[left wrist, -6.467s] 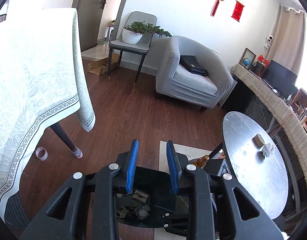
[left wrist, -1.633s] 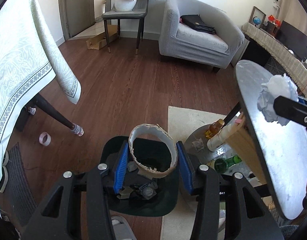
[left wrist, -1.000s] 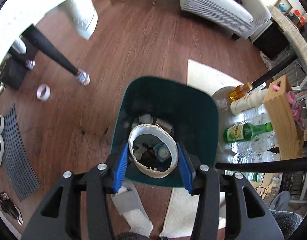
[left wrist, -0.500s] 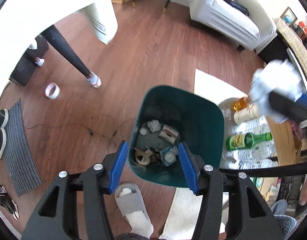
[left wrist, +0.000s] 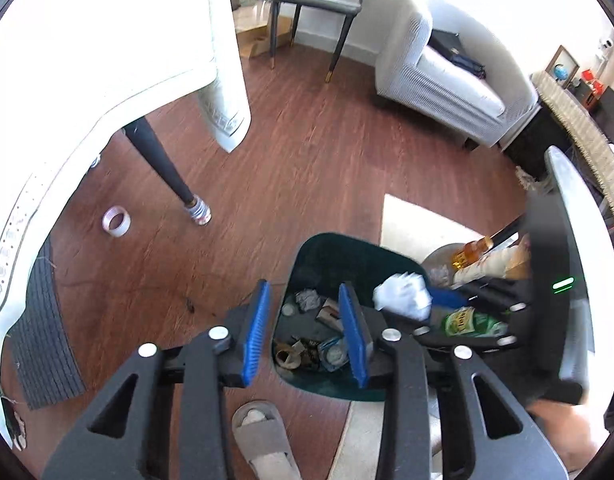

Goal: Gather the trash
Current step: 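Lower the crumpled paper with the right tool into the bin and open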

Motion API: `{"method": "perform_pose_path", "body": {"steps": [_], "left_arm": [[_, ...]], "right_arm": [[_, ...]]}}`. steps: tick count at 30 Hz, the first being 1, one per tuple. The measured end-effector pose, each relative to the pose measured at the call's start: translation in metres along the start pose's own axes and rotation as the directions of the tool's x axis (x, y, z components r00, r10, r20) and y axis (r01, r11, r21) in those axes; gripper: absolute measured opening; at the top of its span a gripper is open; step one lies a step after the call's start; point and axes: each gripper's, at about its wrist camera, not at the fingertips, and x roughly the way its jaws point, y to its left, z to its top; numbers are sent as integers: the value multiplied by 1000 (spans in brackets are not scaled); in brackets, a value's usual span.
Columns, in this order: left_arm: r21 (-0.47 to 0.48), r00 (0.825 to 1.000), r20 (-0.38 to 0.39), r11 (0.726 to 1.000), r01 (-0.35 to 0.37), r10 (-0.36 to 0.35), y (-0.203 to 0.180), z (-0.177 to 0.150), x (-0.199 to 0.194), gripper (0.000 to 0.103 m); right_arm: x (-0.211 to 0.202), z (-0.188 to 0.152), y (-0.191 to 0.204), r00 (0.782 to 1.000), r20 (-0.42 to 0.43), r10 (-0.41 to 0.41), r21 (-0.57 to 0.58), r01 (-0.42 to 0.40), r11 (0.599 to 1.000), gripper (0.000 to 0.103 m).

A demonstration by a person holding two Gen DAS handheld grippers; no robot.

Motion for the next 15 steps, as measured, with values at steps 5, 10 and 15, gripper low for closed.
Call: {"method": "perform_pose_path", "body": {"steps": [5, 10, 15], "left_arm": [[14, 999, 39, 1000, 22, -23, -6, 3, -10, 32], [13, 997, 64, 999, 33, -34, -11, 6, -18, 32], [-13, 996, 75, 999, 51, -49, -10, 8, -22, 32]], "right_arm": [[22, -8, -1, 997, -68, -39, -9, 38, 999, 40], [38, -22, -2, 989, -138, -54, -15, 52, 999, 49], [40, -29, -4, 988, -149, -47, -19, 44, 999, 50]]}}
